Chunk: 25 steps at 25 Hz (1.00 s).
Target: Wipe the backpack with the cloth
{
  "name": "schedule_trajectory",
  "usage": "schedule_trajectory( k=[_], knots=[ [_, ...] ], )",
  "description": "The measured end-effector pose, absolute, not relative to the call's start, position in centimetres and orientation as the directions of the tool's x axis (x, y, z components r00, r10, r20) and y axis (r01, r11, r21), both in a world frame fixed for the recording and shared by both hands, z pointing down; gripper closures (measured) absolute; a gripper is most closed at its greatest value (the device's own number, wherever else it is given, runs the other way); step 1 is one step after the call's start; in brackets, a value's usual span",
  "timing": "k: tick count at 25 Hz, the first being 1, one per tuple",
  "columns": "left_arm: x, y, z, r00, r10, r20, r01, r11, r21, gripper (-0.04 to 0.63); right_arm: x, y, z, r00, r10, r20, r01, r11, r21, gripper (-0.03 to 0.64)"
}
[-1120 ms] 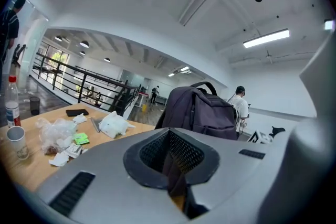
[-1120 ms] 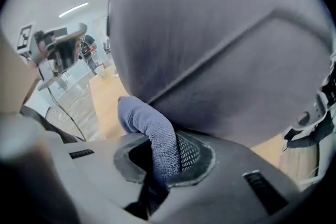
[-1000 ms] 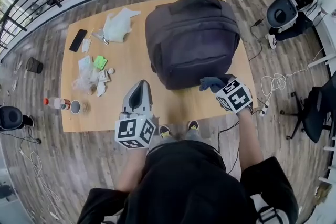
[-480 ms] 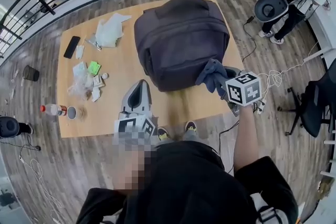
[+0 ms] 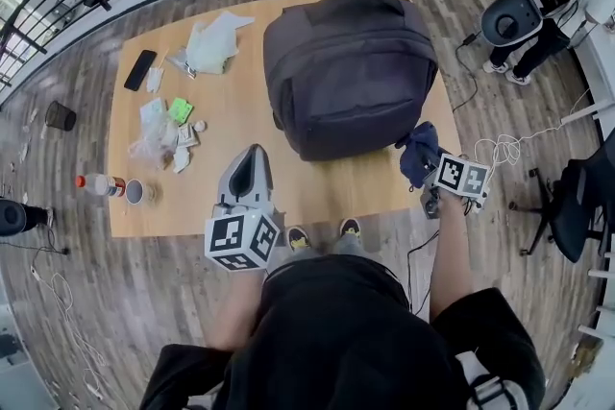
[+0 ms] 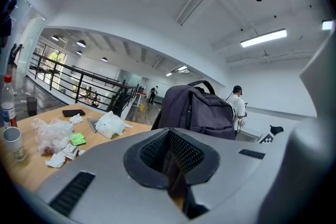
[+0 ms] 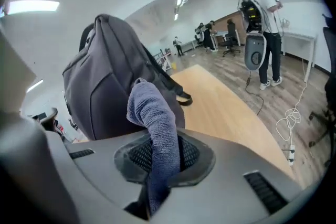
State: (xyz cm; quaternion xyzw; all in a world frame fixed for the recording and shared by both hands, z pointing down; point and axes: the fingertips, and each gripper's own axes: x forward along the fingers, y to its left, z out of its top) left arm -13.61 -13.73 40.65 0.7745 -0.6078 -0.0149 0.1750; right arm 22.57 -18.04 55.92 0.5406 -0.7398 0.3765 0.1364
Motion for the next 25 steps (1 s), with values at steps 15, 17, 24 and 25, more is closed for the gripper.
schedule_trajectory(
  k=[15,17,24,25],
  knots=[
    [-15.0,-13.7,40.8,0.235,-0.953,0.192,-0.940,-0.172,0.295,0.580,13.0,-20.2,43.7,-0.565,-0.642,0.517,-0.815,0.531,-0.231,0.575],
    [-14.6,-13.6,40.8,0.243,-0.951,0.190,-0.938,-0.180,0.295,0.580,12.6,-20.8,43.2,-0.576,-0.623,0.530,-0.805,0.544,-0.236,0.575],
    [-14.6,-13.8,40.5,0.239,-0.954,0.179,-0.937,-0.178,0.301,0.580,3.2,-18.1,44.8,-0.699,-0.448,0.557,-0.660,0.705,-0.262,0.575],
    [-14.7,-13.8,40.5,0.237,-0.955,0.179,-0.937,-0.177,0.300,0.580,1.9,-17.6,45.2,-0.714,-0.430,0.552,-0.643,0.714,-0.275,0.575]
  ],
)
